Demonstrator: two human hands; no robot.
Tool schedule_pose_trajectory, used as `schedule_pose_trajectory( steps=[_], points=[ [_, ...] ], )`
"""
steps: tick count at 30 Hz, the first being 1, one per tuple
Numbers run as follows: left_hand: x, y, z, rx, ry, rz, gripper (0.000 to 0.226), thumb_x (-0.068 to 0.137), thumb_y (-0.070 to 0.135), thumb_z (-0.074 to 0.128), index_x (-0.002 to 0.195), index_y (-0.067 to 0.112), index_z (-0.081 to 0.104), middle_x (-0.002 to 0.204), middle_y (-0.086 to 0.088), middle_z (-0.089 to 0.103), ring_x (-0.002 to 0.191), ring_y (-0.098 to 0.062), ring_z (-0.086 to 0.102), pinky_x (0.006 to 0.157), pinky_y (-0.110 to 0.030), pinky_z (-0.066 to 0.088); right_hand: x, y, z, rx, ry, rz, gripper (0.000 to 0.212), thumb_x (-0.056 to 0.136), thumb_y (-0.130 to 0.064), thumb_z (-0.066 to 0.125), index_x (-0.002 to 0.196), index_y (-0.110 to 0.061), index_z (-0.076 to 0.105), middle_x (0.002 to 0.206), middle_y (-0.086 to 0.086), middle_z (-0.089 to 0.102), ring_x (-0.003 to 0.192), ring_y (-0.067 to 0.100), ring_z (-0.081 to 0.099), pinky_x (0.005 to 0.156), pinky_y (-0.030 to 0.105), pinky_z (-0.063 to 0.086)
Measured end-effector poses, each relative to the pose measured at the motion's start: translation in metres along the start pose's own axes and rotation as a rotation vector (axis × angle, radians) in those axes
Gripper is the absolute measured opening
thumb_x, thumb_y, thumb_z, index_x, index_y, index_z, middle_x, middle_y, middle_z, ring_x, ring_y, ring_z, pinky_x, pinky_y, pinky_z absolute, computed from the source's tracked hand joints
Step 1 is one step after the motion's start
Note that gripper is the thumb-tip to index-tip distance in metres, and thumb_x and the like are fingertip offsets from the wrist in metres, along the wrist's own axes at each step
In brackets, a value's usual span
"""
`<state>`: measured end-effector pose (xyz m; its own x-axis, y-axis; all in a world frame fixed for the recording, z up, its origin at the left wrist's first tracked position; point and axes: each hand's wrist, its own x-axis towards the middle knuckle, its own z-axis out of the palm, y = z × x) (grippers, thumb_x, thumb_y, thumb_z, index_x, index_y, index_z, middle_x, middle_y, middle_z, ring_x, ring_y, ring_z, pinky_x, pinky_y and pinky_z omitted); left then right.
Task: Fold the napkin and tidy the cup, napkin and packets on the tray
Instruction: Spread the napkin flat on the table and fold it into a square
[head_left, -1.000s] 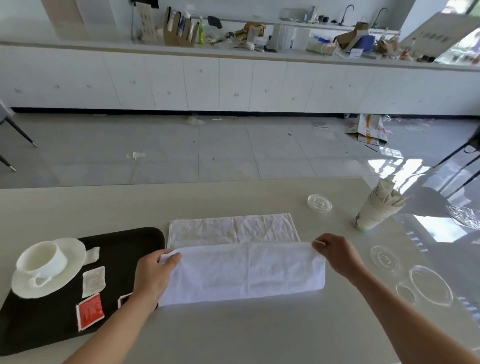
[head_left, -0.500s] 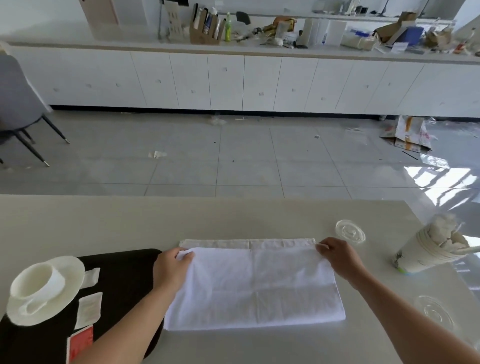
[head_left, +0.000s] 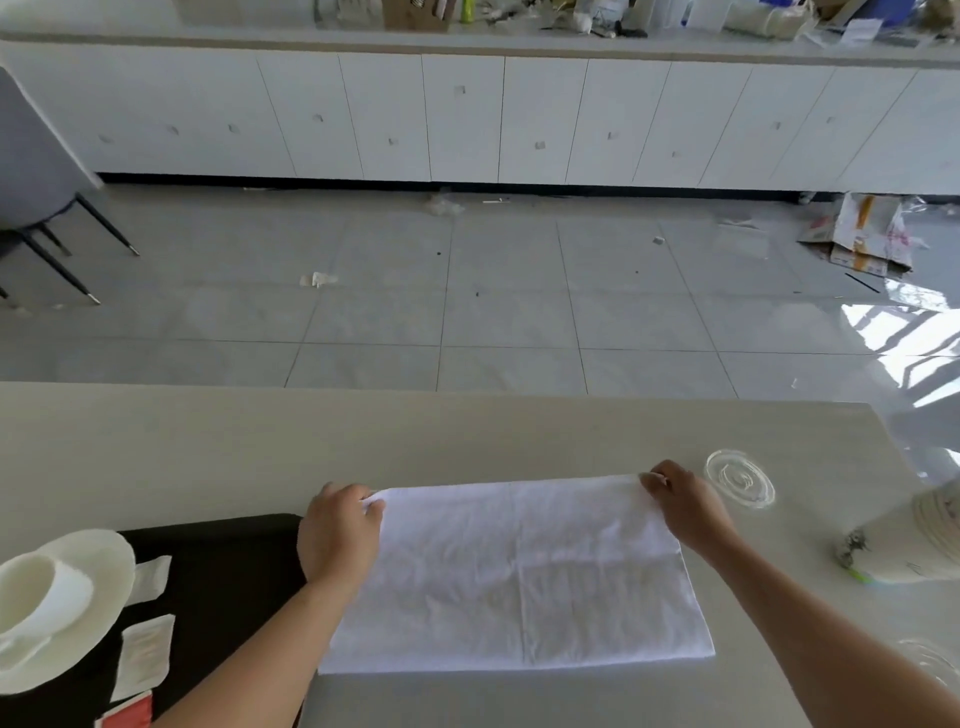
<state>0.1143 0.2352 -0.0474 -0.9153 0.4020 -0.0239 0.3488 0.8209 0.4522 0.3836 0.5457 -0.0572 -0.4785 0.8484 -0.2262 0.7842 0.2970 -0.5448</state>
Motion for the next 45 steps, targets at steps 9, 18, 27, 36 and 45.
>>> schedule_pose_trajectory(
  steps=[9, 18, 27, 36, 45],
  points=[
    [-0.004, -0.003, 0.001, 0.118, 0.043, 0.053, 0.037, 0.083, 0.016, 0.070, 0.119, 0.010, 0.061, 0.109, -0.015, 0.062, 0.097, -0.036, 0.057, 0.074, -0.045, 0.049, 0.000, 0.002, 0.006, -0.032, 0.060, 0.018, 0.019, 0.093, -0.030, 0.062, 0.093, -0.011, 0.065, 0.083, 0.014, 0.070, 0.079, 0.037, 0.064, 0.063, 0.034, 0.040],
    [-0.085, -0.021, 0.020, 0.236, -0.124, 0.557, 0.040, 0.094, 0.040, 0.040, 0.124, 0.021, 0.057, 0.136, -0.011, 0.048, 0.130, -0.035, 0.045, 0.106, -0.047, 0.040, -0.087, -0.014, 0.049, -0.312, 0.220, -0.540, 0.037, 0.092, -0.038, 0.060, 0.124, -0.019, 0.064, 0.138, 0.001, 0.058, 0.127, 0.029, 0.051, 0.095, 0.047, 0.051],
    [-0.109, -0.040, 0.022, 0.473, -0.245, 0.477, 0.070, 0.093, 0.066, 0.019, 0.152, 0.028, 0.021, 0.160, -0.012, 0.014, 0.147, -0.031, 0.005, 0.112, -0.057, 0.013, -0.146, 0.005, 0.097, -0.509, -0.002, -0.495, 0.073, 0.094, -0.066, 0.024, 0.156, -0.028, 0.016, 0.165, -0.003, 0.011, 0.152, 0.021, 0.001, 0.119, 0.047, 0.008],
    [-0.143, -0.046, 0.008, 0.492, -0.286, 0.503, 0.069, 0.094, 0.064, 0.016, 0.152, 0.027, 0.020, 0.160, -0.014, 0.015, 0.147, -0.036, 0.007, 0.113, -0.051, 0.004, -0.188, 0.014, 0.095, -0.499, -0.056, -0.449, 0.076, 0.093, -0.068, 0.024, 0.153, -0.022, 0.028, 0.163, 0.001, 0.019, 0.151, 0.024, 0.007, 0.118, 0.048, 0.010],
    [-0.185, -0.046, -0.009, 0.351, -0.118, 0.477, 0.018, 0.087, 0.023, 0.058, 0.102, 0.016, 0.065, 0.101, -0.004, 0.062, 0.094, -0.026, 0.060, 0.075, -0.039, 0.053, -0.192, 0.051, 0.070, -0.574, -0.035, -0.365, 0.080, 0.090, -0.071, 0.004, 0.156, -0.026, 0.004, 0.165, -0.006, -0.002, 0.151, 0.019, -0.011, 0.121, 0.042, -0.007]
  ],
)
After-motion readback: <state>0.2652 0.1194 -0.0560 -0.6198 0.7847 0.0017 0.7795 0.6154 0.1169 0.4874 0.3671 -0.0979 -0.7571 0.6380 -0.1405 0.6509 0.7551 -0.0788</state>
